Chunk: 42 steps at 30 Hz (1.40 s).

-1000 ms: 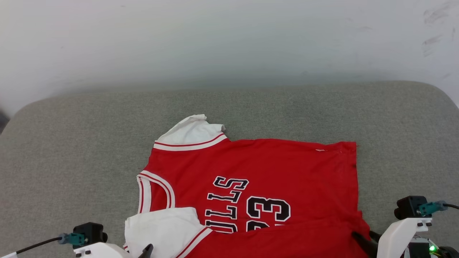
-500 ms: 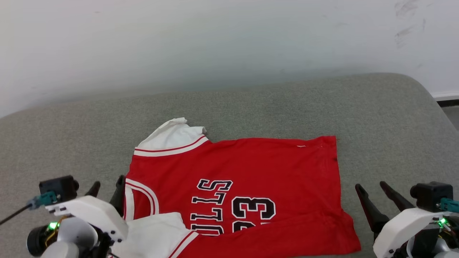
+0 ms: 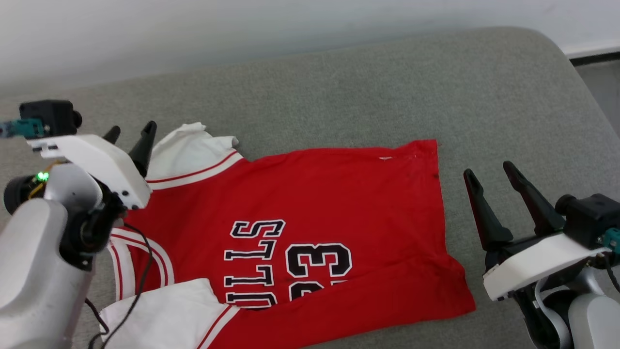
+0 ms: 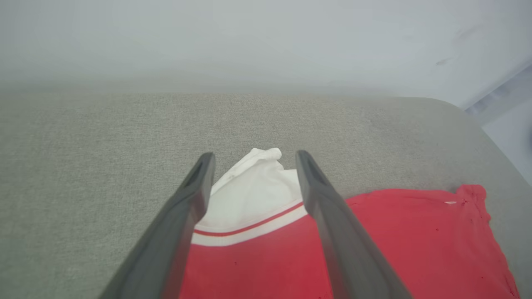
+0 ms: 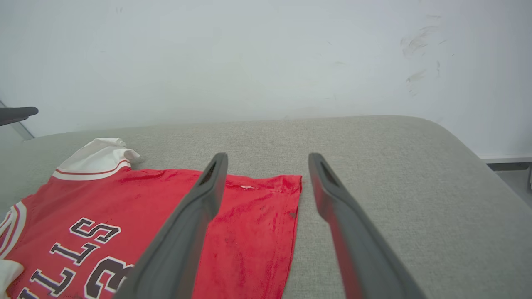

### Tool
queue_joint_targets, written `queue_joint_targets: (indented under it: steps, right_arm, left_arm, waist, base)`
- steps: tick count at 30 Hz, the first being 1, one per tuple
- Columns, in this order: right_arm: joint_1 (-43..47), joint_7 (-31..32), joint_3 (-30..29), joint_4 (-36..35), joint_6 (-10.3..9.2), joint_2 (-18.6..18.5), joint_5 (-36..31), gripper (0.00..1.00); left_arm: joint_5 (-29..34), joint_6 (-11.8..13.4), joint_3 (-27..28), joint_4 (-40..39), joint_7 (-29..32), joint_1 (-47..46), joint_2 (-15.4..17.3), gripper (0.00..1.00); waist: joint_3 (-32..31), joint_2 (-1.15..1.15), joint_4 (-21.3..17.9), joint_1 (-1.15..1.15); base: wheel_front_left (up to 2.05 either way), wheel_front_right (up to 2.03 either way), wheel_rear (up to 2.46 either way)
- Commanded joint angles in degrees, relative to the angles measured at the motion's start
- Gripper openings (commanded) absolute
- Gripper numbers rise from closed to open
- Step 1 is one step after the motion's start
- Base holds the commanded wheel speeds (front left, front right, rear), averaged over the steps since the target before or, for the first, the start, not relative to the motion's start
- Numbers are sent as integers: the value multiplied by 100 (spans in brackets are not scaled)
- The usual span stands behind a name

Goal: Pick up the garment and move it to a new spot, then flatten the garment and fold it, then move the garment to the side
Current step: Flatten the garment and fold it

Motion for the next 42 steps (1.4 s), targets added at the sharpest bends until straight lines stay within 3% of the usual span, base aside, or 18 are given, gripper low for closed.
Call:
queue_joint_targets:
  steps: [1, 11, 15, 22, 23, 24, 25, 26, 27, 28, 35, 42]
  right_arm:
    - [-138, -64, 36, -80, -2, 50, -19, 100]
    - [-420, -173, 110, -131, -2, 191, -43, 100]
    - [-468, -228, 131, -85, -1, 261, 7, 100]
    - [-548, -315, 258, 70, -2, 331, 128, 100]
    - [-568, -340, 266, 87, -2, 334, 132, 100]
    - [-582, -354, 274, 110, -1, 340, 147, 100]
    - [-591, -360, 282, 137, -2, 348, 164, 100]
    - [-606, -374, 289, 155, -2, 350, 184, 100]
    - [-609, -377, 284, 173, -2, 355, 198, 100]
    - [-603, -366, 274, 205, -2, 358, 217, 100]
    - [-654, -22, 118, 384, -2, 285, 416, 100]
    - [-1156, 1424, -263, 971, -2, 113, 1053, 100]
  left_arm:
    - [31, -93, -49, 162, 180, -276, 112, 100]
    - [-346, -882, -506, 1022, 2384, -1702, 748, 100]
    - [-395, -918, -661, 1104, 3140, -2043, 940, 100]
    - [-248, -771, -898, 1360, 3762, -2296, 1075, 100]
    - [-251, -724, -944, 1430, 3865, -2278, 1050, 95]
    - [-238, -686, -989, 1489, 3940, -2236, 1025, 78]
    - [-237, -633, -1026, 1551, 4015, -2188, 999, 49]
    - [-262, -607, -1065, 1611, 4088, -2139, 960, 39]
    - [-319, -575, -1071, 1669, 4138, -2093, 897, 10]
    - [-363, -543, -1075, 1717, 4193, -2050, 842, 0]
    - [-337, -632, -1035, 1730, 3805, -2117, 701, 0]
    - [-188, -755, -998, 1553, 3251, -2505, 590, 0]
  waist:
    - [464, 0, -260, 0]
    - [1131, 0, -640, 0]
    - [1321, 0, -763, 0]
    - [1601, 0, -957, 0]
    - [1623, 0, -971, 0]
    - [1642, 0, -986, 0]
    - [1657, 0, -1002, 0]
    - [1665, 0, -1011, 0]
    - [1671, 0, -1016, 0]
    - [1670, 0, -1019, 0]
    - [1524, 0, -889, 0]
    - [1332, 0, -537, 0]
  base:
    - [0, 0, 0]
    - [0, 0, 0]
    - [0, 0, 0]
    - [0, 0, 0]
    - [0, 0, 0]
    - [0, 0, 0]
    - [0, 0, 0]
    - [0, 0, 0]
    - [0, 0, 0]
    - [0, 0, 0]
    - [0, 0, 0]
    - [0, 0, 0]
